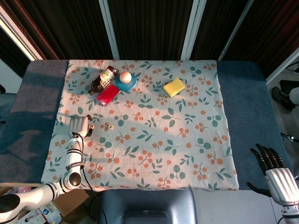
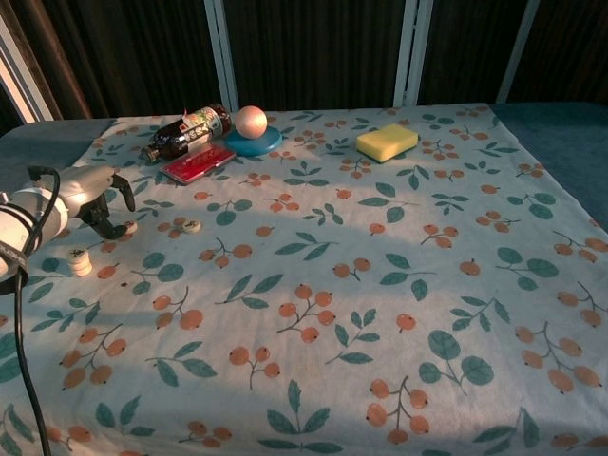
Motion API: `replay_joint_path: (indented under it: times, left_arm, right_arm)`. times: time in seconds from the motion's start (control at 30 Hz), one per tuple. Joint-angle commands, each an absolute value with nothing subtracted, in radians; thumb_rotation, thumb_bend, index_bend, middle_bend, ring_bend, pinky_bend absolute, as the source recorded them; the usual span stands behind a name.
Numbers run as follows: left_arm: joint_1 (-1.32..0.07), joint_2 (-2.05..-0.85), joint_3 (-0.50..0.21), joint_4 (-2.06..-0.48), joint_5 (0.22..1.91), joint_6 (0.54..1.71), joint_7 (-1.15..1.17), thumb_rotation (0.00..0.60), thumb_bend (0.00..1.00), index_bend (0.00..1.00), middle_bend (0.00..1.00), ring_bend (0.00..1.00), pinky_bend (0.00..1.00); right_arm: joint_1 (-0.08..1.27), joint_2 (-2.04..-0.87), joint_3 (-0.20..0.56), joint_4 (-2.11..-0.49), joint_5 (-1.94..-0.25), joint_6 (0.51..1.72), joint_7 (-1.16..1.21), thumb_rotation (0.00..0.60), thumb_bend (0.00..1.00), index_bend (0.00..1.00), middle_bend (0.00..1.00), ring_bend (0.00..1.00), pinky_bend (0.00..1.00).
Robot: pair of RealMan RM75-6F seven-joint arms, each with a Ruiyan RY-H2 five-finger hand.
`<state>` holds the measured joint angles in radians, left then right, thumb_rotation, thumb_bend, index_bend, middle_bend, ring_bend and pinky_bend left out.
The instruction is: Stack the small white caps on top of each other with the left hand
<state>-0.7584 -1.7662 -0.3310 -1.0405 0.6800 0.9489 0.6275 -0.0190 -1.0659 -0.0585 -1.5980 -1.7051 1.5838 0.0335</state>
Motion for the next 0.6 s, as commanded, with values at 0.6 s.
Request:
replay_joint_path:
  times: [0.6]
  left_arm:
    - [-0.771, -1.796, -0.313, -0.994, 0.673, 0.942, 0.621, 0.600, 0.39, 0.40, 1.00, 1.00, 1.00]
  right_arm:
    - [-0.018, -1.064, -0.057, -1.601, -1.699, 1.577, 0.035, 0.600, 0.18, 0.00, 0.00, 0.00, 0.00]
